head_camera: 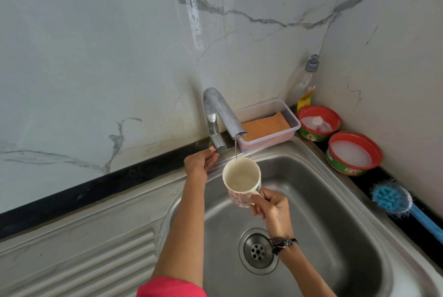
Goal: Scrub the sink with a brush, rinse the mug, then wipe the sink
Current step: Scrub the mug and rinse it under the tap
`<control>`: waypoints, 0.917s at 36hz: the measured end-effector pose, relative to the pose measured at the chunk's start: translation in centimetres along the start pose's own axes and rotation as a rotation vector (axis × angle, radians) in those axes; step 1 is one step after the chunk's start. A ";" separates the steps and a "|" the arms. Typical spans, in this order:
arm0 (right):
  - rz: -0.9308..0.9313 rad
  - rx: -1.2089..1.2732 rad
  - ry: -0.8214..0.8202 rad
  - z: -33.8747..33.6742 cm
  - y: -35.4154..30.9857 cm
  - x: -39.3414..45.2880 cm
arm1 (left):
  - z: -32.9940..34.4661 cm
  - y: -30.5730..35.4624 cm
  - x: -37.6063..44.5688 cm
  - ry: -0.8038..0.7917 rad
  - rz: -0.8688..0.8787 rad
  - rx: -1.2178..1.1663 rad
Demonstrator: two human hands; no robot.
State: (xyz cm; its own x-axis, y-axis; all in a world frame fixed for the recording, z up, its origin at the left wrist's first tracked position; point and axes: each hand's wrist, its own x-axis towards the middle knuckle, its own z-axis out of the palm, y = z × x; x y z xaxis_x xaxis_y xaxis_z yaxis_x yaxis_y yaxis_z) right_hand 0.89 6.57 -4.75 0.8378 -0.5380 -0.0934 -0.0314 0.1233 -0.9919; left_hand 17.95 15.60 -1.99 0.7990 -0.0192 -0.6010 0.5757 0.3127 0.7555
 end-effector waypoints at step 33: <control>0.028 0.002 -0.025 0.0 -0.1 0.2 | 0.2 0.2 -0.1 0.015 -0.027 0.003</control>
State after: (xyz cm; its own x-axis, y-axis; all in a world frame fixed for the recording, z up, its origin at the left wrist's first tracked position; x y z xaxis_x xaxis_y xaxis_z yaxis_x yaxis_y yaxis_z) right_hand 1.04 6.44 -4.70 0.8500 -0.5132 -0.1192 -0.0540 0.1402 -0.9887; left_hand 17.99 15.50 -1.74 0.7804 -0.0134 -0.6251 0.5978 0.3089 0.7397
